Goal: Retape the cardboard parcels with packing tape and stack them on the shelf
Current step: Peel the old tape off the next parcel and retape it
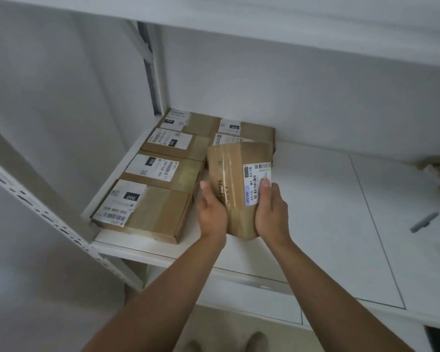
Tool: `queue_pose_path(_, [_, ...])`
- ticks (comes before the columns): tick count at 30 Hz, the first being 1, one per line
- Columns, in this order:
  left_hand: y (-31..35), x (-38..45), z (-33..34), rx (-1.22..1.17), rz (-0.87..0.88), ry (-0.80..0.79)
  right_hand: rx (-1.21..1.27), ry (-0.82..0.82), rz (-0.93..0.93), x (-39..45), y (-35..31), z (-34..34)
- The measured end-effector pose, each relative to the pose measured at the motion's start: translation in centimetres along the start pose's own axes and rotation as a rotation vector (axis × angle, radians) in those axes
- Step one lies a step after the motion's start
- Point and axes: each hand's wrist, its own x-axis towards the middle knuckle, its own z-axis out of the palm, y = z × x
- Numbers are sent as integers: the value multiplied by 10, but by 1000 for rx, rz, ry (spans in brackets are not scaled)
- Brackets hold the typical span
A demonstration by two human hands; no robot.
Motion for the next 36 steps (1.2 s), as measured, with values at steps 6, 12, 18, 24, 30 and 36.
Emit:
queue_pose_path(6, [-11, 7, 0, 235, 92, -251, -223, 36, -89, 27, 4, -22])
queue_pose_path(12, [10, 13, -16, 275, 378, -112, -895, 53, -650, 61, 20, -32])
queue_pose_path(18, [17, 58, -35, 770, 631, -424, -1103, 256, -991, 71, 60, 1])
queue_pose_path(24, [14, 66, -45, 942, 801, -373, -1025, 164, -968, 66, 77, 11])
queue_pose_path(30, [23, 74, -39, 1249, 867, -198, -987, 32, -841, 68, 69, 20])
queue_pose_path(36, [15, 85, -27, 1420, 959, 17, -973, -101, -701, 70, 48, 29])
